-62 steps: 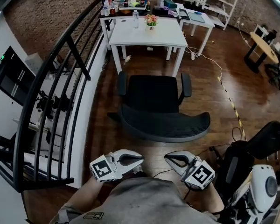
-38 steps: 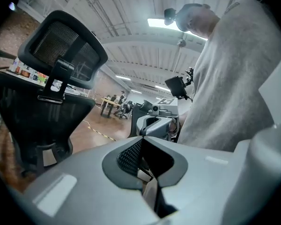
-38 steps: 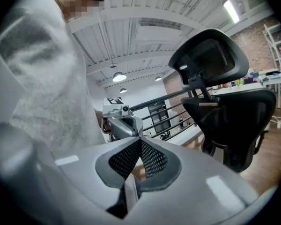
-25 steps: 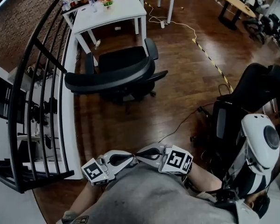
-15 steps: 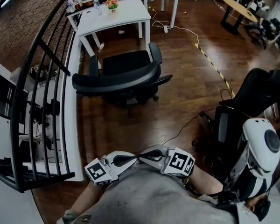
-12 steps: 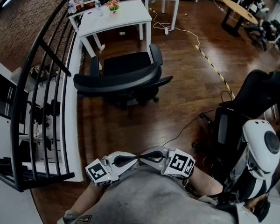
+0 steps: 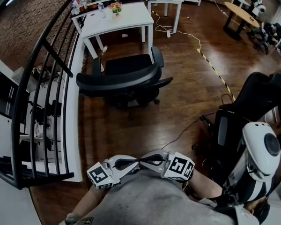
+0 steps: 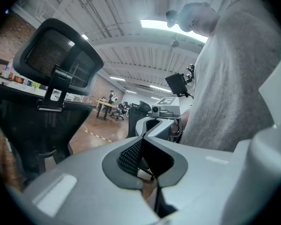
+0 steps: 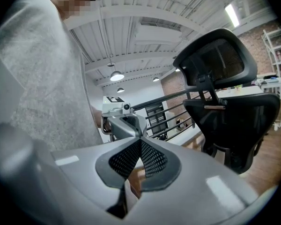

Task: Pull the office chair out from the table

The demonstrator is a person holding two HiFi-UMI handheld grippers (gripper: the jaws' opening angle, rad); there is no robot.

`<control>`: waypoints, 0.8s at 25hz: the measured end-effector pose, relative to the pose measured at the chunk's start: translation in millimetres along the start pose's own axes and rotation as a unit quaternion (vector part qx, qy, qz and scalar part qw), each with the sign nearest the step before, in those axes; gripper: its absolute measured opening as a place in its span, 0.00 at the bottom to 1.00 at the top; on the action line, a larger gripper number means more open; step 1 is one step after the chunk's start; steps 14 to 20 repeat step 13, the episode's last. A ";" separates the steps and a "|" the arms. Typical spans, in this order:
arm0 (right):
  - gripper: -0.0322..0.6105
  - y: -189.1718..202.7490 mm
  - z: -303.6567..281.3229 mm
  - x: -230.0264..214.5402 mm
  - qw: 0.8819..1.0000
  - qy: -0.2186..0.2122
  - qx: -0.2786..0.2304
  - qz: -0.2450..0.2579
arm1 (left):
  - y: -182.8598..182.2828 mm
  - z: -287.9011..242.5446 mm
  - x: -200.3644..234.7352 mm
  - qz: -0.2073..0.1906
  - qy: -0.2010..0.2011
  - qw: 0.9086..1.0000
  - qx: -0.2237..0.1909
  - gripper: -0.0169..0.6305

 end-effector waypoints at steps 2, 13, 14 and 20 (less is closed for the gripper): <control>0.06 0.8 0.0 3.1 1.000 -0.002 -0.002 0.000 | 0.6 1.3 -3.9 0.000 -0.002 1.000 -0.002 0.03; 0.06 2.7 1.5 8.3 1.000 -0.013 0.008 0.008 | 5.3 1.9 -12.4 -0.002 -0.009 1.000 0.017 0.03; 0.06 2.7 1.5 8.3 1.000 -0.013 0.008 0.008 | 5.3 1.9 -12.4 -0.002 -0.009 1.000 0.017 0.03; 0.06 2.7 1.5 8.3 1.000 -0.013 0.008 0.008 | 5.3 1.9 -12.4 -0.002 -0.009 1.000 0.017 0.03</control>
Point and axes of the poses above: the fingertips, and each gripper's own axes: z backward along the fingers, x to its left, y out of its underside, the point moved 10 cm from there along z, backward along the fingers
